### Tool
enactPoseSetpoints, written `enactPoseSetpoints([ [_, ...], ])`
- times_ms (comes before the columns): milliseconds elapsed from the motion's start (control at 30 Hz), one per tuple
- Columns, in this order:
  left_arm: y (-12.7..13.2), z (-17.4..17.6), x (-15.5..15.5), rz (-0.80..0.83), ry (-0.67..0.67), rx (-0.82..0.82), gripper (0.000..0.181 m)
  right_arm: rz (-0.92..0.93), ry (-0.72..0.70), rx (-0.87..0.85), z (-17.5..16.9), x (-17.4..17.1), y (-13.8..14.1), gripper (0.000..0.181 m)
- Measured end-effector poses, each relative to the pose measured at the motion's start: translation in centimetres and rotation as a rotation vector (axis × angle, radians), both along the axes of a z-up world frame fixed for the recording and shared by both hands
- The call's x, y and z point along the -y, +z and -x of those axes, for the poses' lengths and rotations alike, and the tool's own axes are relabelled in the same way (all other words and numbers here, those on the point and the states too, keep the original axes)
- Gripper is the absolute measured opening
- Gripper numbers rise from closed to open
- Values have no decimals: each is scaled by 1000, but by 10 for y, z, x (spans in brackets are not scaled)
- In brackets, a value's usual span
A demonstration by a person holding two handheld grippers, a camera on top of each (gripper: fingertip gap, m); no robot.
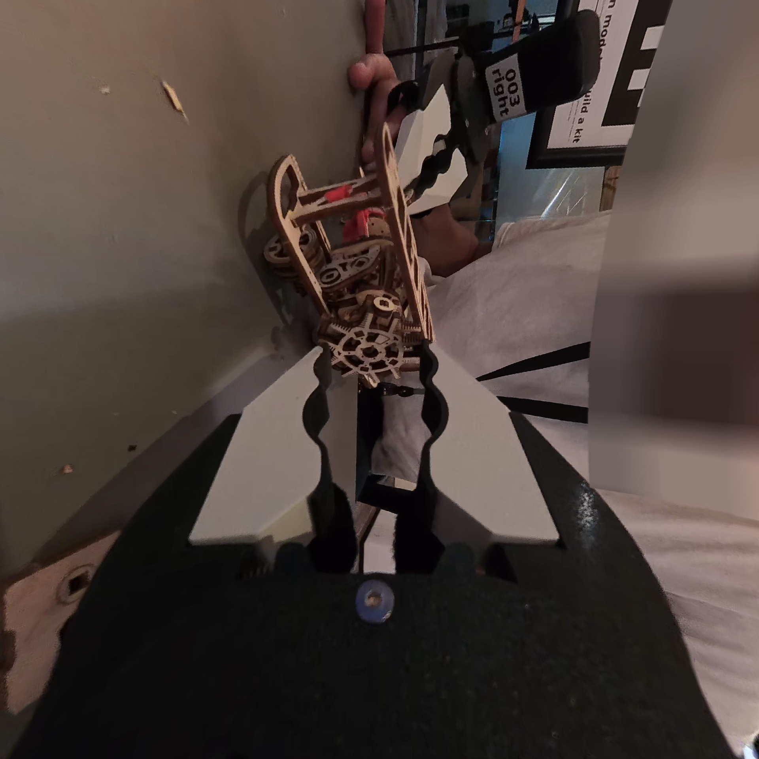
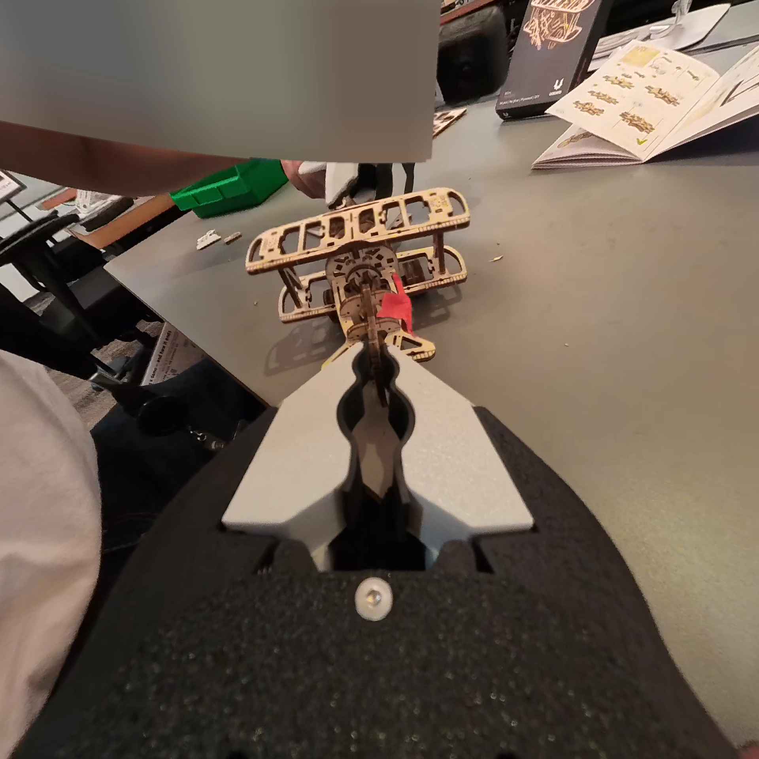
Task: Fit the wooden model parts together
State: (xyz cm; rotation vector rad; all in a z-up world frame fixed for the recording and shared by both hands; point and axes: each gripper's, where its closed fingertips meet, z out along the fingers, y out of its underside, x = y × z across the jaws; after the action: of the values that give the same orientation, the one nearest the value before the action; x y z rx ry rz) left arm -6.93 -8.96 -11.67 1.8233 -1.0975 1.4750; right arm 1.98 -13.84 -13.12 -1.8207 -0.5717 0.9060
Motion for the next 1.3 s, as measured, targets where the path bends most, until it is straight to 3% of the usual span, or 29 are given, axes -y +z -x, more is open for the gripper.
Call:
enactPoseSetpoints([
  [367, -8, 9, -10, -276, -15, 151, 65, 7, 2, -6, 0, 1, -1, 2],
  [433, -13, 12, -13, -440, -38, 244, 67, 11, 1, -8, 0, 1, -1, 2],
  [533, -22, 8, -18, -795, -98, 386, 87, 15, 2, -11, 0, 1, -1, 2],
  [600, -21, 3, -19, -976, -129, 458, 88, 18, 2, -14, 0, 1, -1, 2],
  [767, -6, -2, -14, -1182, -173, 618, 76, 22, 2, -19, 0, 1, -1, 2],
  [933, -23, -2, -25, -1505, -356, 607, 76, 26, 2, -20, 0, 1, -1, 2],
  [1100, -21, -5, -16, -1558, -436, 653, 64, 30, 1, -22, 0, 1, -1, 2],
  [1300, -15, -6, -15, -1504, -429, 676, 46, 34, 6, -23, 0, 1, -1, 2],
])
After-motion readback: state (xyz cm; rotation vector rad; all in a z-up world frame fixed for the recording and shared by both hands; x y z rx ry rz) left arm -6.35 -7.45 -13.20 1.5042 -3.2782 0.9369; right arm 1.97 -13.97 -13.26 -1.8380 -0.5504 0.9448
